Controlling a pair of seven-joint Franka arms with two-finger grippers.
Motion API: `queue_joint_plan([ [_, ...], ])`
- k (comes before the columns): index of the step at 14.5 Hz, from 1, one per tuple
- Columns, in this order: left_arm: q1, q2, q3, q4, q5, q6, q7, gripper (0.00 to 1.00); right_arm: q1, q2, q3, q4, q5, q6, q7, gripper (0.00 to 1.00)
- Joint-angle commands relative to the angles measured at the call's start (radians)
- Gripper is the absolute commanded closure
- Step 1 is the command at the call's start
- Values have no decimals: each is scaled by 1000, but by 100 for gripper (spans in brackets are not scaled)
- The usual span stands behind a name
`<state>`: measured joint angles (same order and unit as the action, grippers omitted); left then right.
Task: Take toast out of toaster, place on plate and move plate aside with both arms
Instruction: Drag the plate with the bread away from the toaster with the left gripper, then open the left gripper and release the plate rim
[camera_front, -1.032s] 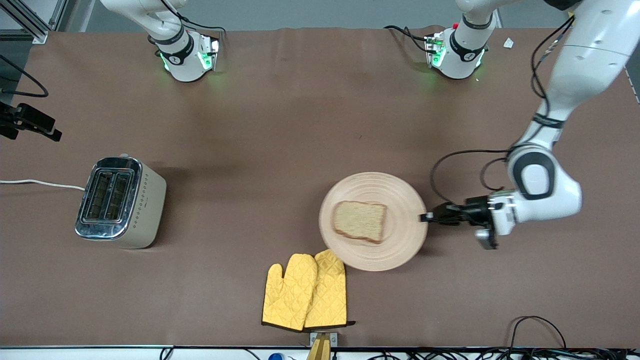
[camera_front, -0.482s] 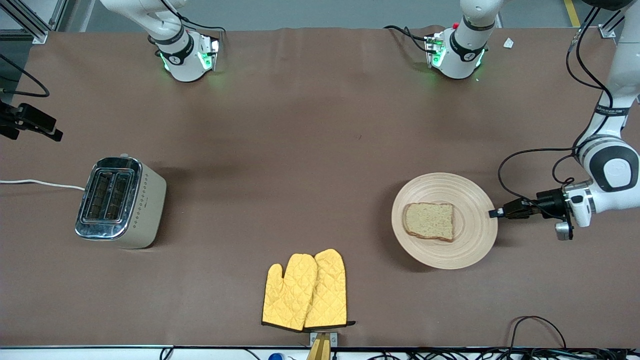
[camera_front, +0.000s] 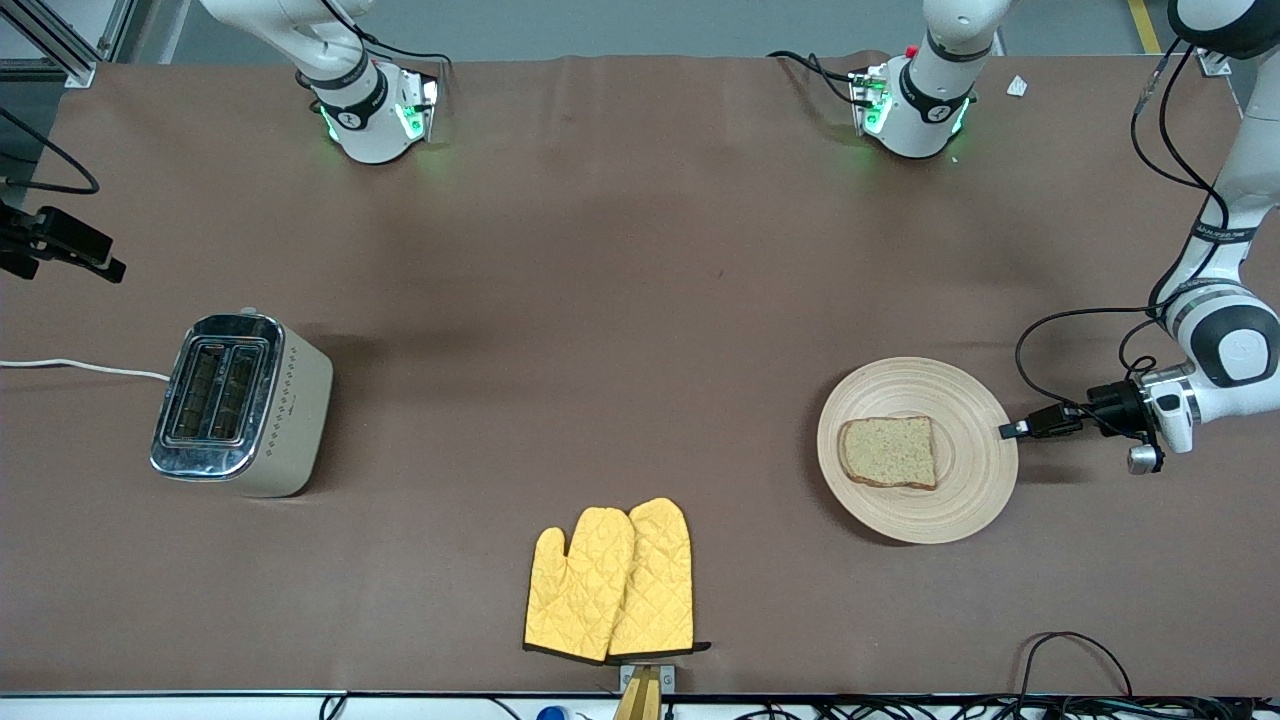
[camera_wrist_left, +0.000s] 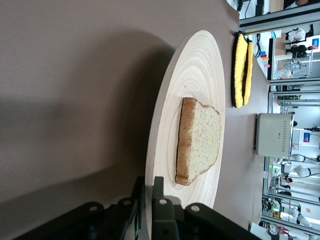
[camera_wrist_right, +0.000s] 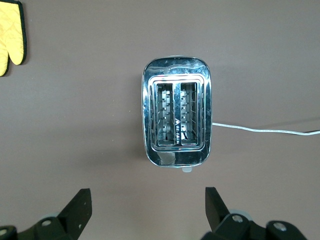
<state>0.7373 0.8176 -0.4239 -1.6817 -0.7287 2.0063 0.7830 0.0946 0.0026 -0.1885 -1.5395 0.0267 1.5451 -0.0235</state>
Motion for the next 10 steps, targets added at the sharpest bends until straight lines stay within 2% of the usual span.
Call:
queue_joint_plan([
  [1,1,6,19,30,-1,-31,-1,91,-3,-18,7,-8,-17,-8,-3,0],
  [3,-6,6,22,40,2,-32,-7,50,-3,-18,7,-8,-17,-10,-3,0],
  [4,-7,5,22,45,12,-32,-13,1,-3,-18,7,-8,-17,-10,-3,0],
  [8,-25,-40,-1,108,158,-34,-118,0,-3,-18,7,-8,-16,-10,-1,0],
  [10,-32,-96,-62,134,288,-34,-238,0,-3,-18,7,-8,-17,-10,-1,0],
])
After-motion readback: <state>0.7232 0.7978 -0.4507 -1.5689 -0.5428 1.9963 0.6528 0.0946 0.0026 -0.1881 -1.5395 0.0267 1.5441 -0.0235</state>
